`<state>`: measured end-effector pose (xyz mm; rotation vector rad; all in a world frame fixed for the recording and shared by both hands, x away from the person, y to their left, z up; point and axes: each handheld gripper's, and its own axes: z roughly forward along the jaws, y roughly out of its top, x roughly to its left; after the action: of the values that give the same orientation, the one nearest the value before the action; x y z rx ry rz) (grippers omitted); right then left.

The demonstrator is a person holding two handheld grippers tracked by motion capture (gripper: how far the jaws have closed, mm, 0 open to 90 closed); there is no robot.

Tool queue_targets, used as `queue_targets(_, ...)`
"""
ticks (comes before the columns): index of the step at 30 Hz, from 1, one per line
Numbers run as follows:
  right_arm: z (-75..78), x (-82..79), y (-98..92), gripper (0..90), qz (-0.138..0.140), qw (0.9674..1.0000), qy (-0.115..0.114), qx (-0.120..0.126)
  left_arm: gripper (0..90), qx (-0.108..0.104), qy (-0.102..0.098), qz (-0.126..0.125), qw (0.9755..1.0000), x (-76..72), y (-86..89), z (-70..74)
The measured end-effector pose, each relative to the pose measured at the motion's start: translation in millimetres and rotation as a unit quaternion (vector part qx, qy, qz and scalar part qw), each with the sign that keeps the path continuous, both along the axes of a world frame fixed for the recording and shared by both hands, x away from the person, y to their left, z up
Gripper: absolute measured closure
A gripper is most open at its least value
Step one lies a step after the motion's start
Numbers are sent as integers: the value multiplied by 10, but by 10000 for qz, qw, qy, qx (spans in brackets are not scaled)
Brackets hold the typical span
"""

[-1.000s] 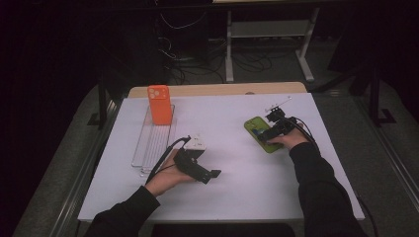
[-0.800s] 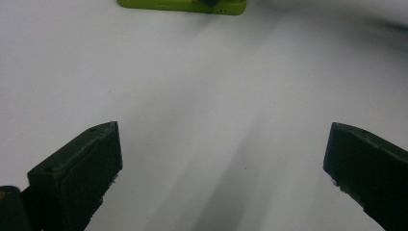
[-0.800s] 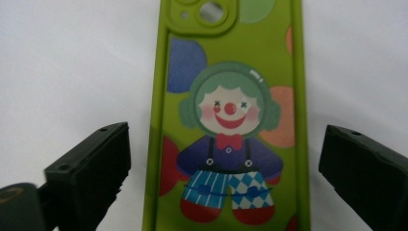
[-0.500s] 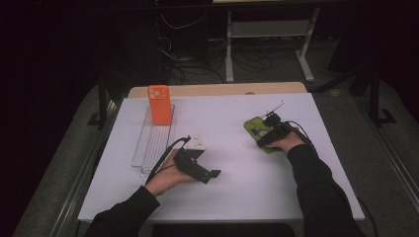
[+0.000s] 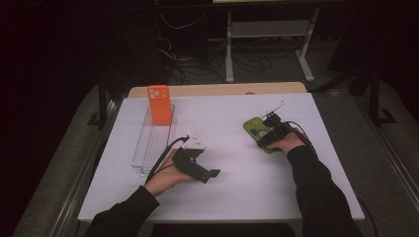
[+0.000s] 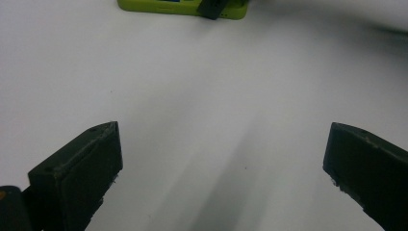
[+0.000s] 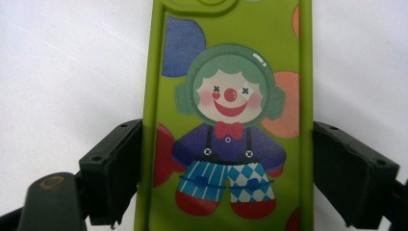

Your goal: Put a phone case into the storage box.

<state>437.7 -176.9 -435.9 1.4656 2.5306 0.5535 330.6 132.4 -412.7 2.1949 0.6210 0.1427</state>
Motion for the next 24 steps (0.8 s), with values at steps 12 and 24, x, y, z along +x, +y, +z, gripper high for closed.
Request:
queue_targets(12, 144, -88, -188, 153, 140, 9990, -360, 214, 0, 59, 70, -149, 9998, 48, -30, 30)
queue_targets(24, 429, -263, -262, 153, 1041, 9926, -521, 354, 0, -4, -260, -443, 9987, 167, -88, 357)
